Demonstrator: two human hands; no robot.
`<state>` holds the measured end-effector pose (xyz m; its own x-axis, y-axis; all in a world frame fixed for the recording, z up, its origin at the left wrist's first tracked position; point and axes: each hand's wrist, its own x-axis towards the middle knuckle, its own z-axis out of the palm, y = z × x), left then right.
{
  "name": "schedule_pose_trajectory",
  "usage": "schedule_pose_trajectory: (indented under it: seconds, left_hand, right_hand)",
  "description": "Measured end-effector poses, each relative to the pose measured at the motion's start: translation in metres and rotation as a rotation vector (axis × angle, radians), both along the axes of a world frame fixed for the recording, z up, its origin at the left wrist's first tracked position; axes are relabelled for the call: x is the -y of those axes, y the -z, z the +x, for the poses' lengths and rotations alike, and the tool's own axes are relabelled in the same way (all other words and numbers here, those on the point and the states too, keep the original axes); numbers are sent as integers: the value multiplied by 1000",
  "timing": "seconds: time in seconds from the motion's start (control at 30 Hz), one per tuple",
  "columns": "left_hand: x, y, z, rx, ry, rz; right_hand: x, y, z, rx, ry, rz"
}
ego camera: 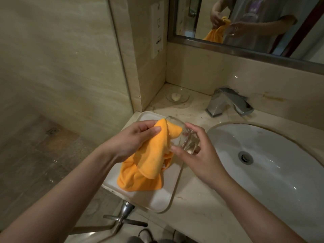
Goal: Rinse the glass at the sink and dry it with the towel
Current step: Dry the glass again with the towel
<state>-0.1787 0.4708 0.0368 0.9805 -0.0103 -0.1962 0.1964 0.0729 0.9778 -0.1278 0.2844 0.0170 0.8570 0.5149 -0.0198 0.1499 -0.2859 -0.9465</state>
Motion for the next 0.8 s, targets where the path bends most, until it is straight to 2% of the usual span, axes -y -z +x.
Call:
schedule_pose_trajectory:
  seconds: [0.1, 0.3, 0.37, 0.43, 0.5, 0.67, 0.73, 0.8]
  left_hand:
    - [-2, -3, 1, -14, 16, 0]
    - [-2, -1, -5, -6, 74, 82]
    - [-1, -2, -6, 7, 83, 115]
    - [-3, -1, -7, 0, 66, 118]
    - [-6, 2, -8, -5, 40, 109]
    - [-10, 0, -4, -28, 10, 41]
    - [-8, -2, -3, -33, 7, 21]
    - [-9, -2, -3, -48, 1, 4]
  right_hand:
    - [-4, -4, 0, -226, -1, 69]
    - [-11, -7, 7, -927, 25, 279]
    - [-10, -8, 7, -1006, -7, 237]
    - [-9, -7, 6, -926, -88, 157]
    - [-8, -7, 6, -759, -100, 106]
    - [-8, -8, 3, 20, -149, -148]
    - [-7, -10, 4, 127, -132, -179]
    - [-6, -16, 5, 76, -135, -153]
